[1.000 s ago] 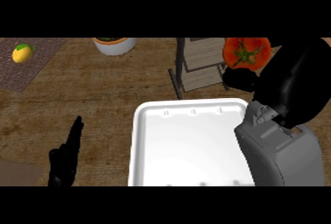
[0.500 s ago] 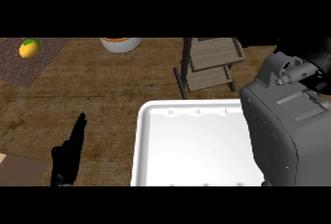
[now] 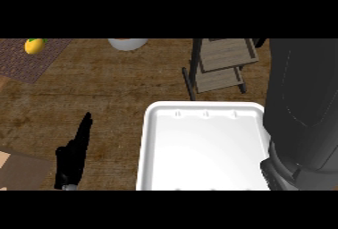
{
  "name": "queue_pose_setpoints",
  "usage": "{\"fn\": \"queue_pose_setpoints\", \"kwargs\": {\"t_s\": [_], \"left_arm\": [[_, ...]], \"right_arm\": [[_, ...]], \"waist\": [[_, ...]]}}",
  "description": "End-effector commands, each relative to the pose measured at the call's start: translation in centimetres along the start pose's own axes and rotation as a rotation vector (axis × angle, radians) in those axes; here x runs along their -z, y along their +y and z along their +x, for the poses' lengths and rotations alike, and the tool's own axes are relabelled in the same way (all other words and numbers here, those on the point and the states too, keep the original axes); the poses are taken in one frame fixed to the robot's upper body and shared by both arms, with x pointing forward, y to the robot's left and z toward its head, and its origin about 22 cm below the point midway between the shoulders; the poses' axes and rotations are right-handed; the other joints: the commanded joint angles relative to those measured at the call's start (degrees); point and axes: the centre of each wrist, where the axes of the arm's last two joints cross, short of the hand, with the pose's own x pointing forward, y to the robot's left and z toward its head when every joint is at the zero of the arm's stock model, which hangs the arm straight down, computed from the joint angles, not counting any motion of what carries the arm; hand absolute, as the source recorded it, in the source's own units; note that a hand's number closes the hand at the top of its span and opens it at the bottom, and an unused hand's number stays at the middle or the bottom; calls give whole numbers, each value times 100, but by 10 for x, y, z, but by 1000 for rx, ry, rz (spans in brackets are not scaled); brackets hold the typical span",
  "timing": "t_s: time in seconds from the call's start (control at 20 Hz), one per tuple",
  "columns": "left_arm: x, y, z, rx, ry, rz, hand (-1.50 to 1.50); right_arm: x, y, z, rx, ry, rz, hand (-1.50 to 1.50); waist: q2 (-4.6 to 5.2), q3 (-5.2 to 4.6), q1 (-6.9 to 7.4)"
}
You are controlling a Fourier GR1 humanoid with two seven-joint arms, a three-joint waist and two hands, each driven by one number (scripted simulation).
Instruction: Pick the tomato from the tray and place it in the tiered basket
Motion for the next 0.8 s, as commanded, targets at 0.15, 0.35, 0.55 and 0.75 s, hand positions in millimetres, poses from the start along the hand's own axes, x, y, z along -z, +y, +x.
{"fn": "queue_pose_setpoints", "kwargs": {"t_s": [0.15,0.35,0.55,0.75], "left_arm": [[-3,-5,-12,-13,57,-16,0],[4,-12,-3,-8,57,-16,0],[2,-14,-8,-15,43,-17,0],[-2,2,-12,5,71,-14,0]], "right_arm": [[24,-19,38,-151,224,129,150],[41,-4,44,-178,236,168,150],[42,34,42,-208,256,176,150],[63,42,38,-201,318,177,150]], "waist": [[91,-3,29],[126,3,36],[142,3,33],[149,5,75]]}}
